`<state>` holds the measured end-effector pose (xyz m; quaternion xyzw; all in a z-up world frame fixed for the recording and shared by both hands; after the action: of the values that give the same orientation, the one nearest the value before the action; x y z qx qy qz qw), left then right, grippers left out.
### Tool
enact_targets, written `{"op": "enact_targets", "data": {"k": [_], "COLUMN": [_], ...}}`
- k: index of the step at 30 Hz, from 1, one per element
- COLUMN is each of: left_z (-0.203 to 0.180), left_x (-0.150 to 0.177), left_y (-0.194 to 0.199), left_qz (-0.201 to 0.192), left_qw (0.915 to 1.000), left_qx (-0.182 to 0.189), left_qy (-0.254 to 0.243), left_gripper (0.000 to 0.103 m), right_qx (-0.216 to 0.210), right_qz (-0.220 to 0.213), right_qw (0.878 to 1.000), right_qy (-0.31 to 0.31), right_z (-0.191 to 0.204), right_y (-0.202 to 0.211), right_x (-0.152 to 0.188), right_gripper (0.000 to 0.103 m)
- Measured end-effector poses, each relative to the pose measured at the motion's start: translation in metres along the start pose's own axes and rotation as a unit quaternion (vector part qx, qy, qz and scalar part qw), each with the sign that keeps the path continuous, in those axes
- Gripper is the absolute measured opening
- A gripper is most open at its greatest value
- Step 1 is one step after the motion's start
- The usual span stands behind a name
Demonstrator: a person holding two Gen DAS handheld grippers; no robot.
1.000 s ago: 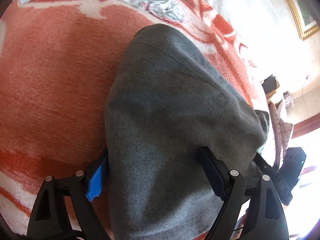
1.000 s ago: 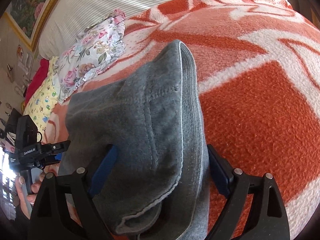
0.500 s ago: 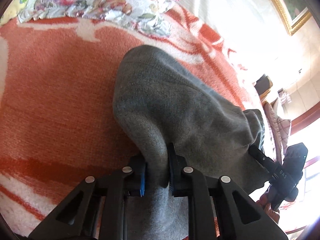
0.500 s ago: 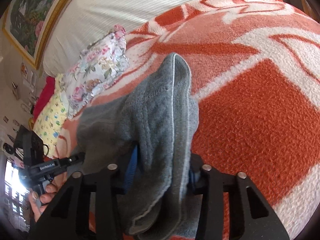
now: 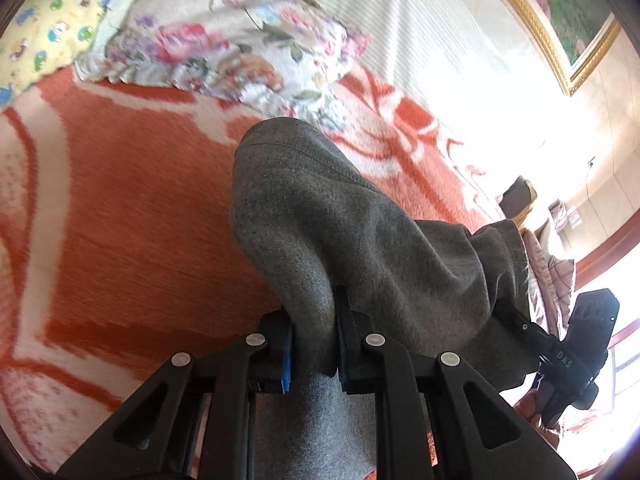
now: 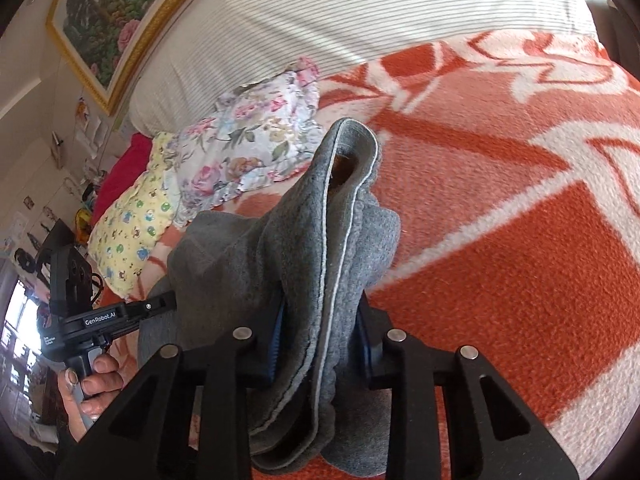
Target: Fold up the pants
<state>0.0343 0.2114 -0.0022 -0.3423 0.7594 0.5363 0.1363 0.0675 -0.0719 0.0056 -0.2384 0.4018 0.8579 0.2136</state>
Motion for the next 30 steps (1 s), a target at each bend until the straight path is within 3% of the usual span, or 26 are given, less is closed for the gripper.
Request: {"op": "enact_targets", "data": {"k": [13, 30], "left_z": [0.055, 0.100], "left_x": [-0.032, -0.079], "left_y": [0.026, 0.000], "left_qz": [-0.036, -0.031], "left_qw": [0.9981, 0.9942], "left_qx": [-0.048, -0.100], "left_qy": [0.017, 0.021], "left_gripper": [0.016, 0.016], "right_qx": [-0.038, -0.043], "right_qz": [0.019, 0.038], "right_qw": [0.999, 0.998], "right_qy": [0.035, 0.040], "right_z": [0.055, 0.080], "right_y": [-0.056, -0.134], "right_x": [-0.021, -0.053], "right_gripper": [0.031, 0.031]}}
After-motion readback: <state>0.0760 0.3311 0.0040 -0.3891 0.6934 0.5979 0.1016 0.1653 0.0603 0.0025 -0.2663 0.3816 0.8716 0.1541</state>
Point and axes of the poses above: each gripper's, at about its wrist camera, not at the fingertips, and y roughly against the way its jaws point, z to its left, x to its underside, the point moved 4 cm from there along -y, roughly the way its jaws point, and after that the axes turned 7 degrees about -y, right-handed, at the moved point
